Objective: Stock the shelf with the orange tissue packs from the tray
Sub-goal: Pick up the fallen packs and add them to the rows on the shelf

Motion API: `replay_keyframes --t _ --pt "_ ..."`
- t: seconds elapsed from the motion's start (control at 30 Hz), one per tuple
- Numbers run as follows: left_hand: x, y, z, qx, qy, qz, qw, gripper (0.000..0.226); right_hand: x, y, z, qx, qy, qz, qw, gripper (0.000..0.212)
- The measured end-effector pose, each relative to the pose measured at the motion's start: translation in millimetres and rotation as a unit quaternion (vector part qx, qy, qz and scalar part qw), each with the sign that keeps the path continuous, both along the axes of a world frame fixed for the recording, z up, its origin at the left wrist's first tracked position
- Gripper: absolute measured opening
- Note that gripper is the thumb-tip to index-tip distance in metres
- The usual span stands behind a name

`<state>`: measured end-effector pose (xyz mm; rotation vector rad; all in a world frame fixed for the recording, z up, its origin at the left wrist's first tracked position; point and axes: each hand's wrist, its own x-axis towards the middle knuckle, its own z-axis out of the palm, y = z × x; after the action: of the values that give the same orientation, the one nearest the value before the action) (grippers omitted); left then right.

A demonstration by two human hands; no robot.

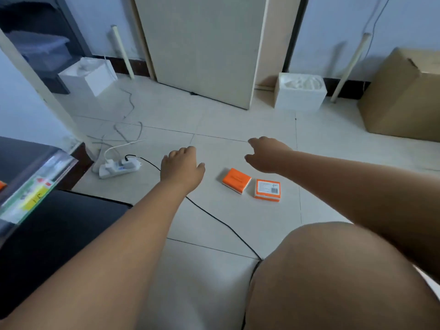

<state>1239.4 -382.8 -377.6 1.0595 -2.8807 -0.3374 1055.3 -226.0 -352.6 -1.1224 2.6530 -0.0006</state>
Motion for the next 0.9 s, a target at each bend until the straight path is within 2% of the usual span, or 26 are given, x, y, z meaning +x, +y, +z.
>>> replay_keyframes --t 0.1,0.27,0.53,0.63,0.77,0.83,0.9 --pt "-30.0 -2.6 -41.3 0.005 -0.022 -0.032 0.999 0.043 -41.6 35.8 -55.4 0.044 0.014 -0.018 0.999 0.047" --pt "-95.7 -9.8 -113.7 -0.002 -0.057 -0.092 0.994 0.044 -105.0 66.8 -144.7 0.13 0.022 -0.007 0.991 0.056" --pt "-205.7 -9.6 -207.3 -0.013 -0.144 -0.201 0.969 0.051 -146.2 61.2 -246.8 0.135 -0.05 0.048 0.988 0.075" --pt "-224.4 -10.3 -235.6 0.02 -0.19 -0.249 0.95 0.07 -146.1 65.0 -276.9 0.145 -0.053 0.074 0.985 0.083" --pt "-233.0 -24.0 -269.5 0.023 -0.256 -0.28 0.925 0.084 -144.2 70.2 -305.9 0.143 -0.012 0.097 0.985 0.088" --pt "-233.3 -28.0 -282.9 0.029 -0.254 -0.26 0.931 0.083 -147.0 70.7 -311.7 0.138 0.01 0.103 0.985 0.088" --pt "-231.2 -24.7 -286.1 -0.021 -0.265 -0.231 0.936 0.084 -151.6 65.4 -314.8 0.143 0.06 0.107 0.982 0.08"
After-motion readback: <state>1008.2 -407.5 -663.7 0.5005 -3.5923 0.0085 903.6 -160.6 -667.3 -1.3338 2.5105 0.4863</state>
